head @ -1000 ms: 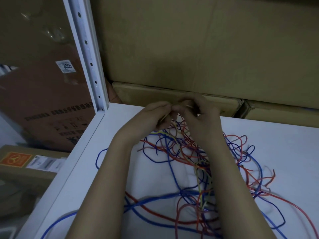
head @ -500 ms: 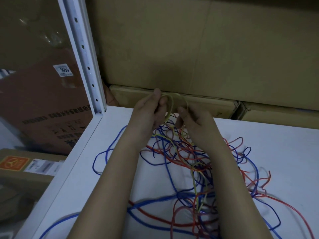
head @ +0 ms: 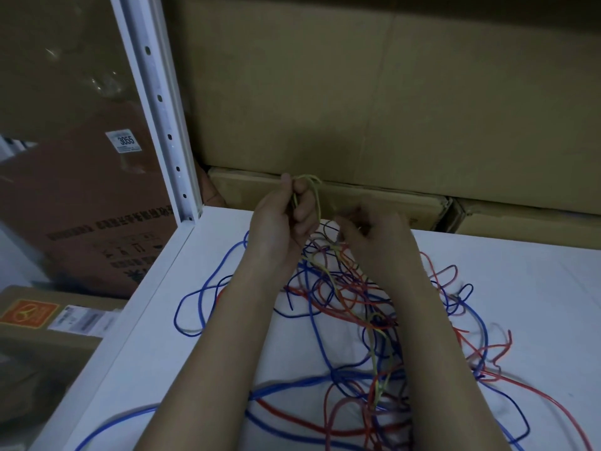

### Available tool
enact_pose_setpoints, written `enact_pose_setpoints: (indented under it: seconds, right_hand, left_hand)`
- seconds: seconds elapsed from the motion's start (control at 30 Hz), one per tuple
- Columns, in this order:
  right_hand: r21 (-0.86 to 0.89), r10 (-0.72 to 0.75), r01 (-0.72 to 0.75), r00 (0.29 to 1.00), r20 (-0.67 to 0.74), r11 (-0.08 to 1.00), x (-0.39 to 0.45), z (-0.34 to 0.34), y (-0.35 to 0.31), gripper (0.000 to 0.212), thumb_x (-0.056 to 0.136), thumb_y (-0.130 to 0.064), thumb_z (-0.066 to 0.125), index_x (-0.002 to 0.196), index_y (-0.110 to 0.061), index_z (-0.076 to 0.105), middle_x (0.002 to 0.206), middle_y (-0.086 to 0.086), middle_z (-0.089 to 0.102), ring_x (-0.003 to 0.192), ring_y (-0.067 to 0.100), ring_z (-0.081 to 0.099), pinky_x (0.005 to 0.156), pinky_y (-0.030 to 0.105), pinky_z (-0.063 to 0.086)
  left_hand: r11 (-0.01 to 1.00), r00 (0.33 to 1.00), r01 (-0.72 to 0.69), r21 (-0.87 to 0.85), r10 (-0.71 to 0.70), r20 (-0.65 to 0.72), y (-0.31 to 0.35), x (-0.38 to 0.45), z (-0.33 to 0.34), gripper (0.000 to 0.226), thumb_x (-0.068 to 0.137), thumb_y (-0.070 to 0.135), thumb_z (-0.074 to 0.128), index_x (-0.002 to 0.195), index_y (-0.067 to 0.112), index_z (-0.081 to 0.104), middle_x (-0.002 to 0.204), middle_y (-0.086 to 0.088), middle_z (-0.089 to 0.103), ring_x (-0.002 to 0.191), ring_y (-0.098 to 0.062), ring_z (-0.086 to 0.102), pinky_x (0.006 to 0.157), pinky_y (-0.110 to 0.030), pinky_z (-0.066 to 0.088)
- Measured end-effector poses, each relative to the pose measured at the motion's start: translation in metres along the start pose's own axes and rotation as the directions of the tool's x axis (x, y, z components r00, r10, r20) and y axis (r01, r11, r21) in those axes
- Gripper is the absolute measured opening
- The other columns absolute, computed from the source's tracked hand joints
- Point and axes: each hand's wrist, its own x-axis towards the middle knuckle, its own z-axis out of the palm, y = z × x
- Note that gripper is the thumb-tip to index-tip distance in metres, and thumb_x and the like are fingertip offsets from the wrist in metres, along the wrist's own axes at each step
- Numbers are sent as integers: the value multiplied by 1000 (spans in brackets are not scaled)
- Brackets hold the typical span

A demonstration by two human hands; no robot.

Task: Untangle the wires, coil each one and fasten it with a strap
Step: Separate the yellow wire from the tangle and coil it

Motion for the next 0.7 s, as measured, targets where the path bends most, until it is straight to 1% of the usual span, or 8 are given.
enact_pose_setpoints:
  seconds: [0.1,0.2,0.3,0.37,0.43,0.57,0.63,0.7]
  right_hand:
    - [91,-11,-7,979,204,996,-2,3,-3,9,87,-21,67,97,-23,68,69,-7,66,61,7,61,60,29,49]
    - [119,-40,-1,941,337,993,-3,5,-4,35,84,-18,70,118,-27,66,68,-16,59,60,-2,53,64,19,42]
    - [152,-77,16,911,406,988,-4,7,-6,50,83,-17,69,126,-37,54,58,-21,53,57,0,49,62,17,39]
    - [207,-91,1,901,424,978,-3,7,-11,48,80,-17,71,116,-37,47,59,-20,54,56,2,49,59,21,40]
    - [291,-123,-7,895,428,957,-3,6,-18,45,78,-13,72,107,-33,43,61,-13,56,56,6,50,56,21,43]
    - [293,-170,23,857,487,956,-6,7,-26,42,78,-11,72,101,-25,40,74,-11,66,66,8,56,65,30,49]
    - [301,-169,15,853,493,954,-6,4,-27,42,77,-6,68,101,-26,40,82,-14,69,70,11,56,68,33,49]
    - [328,-166,7,871,462,945,-4,-2,-25,41,78,1,61,99,-27,41,88,-10,73,76,20,60,69,32,50]
  left_hand:
    - [999,996,-52,-3,52,-68,0,0,-1,37,106,23,23,75,13,41,49,7,38,41,-7,29,46,-18,26]
    - [993,988,-93,67,101,-116,3,3,-3,37,106,21,24,75,12,41,51,7,56,45,-8,51,49,-19,45]
    - [970,987,-136,202,151,-59,4,7,-7,38,106,19,21,79,12,46,82,2,75,82,-11,71,80,-23,56]
    - [923,981,-154,352,185,-54,1,7,-9,37,107,20,22,97,14,58,104,3,72,103,-11,67,95,-24,51]
    - [858,976,-150,491,208,-64,-4,4,-13,35,107,22,25,120,13,56,123,3,64,112,-5,61,99,-19,46]
    - [805,983,-108,583,174,-57,-3,2,-21,36,106,24,27,132,16,50,130,4,58,107,10,56,84,-4,43]
    - [731,983,-102,675,176,-43,1,1,-23,31,106,27,29,125,30,53,111,17,60,94,18,57,73,2,39]
    - [563,976,-92,821,215,-38,3,0,-26,26,105,30,31,103,41,54,92,23,55,78,17,55,63,3,37]
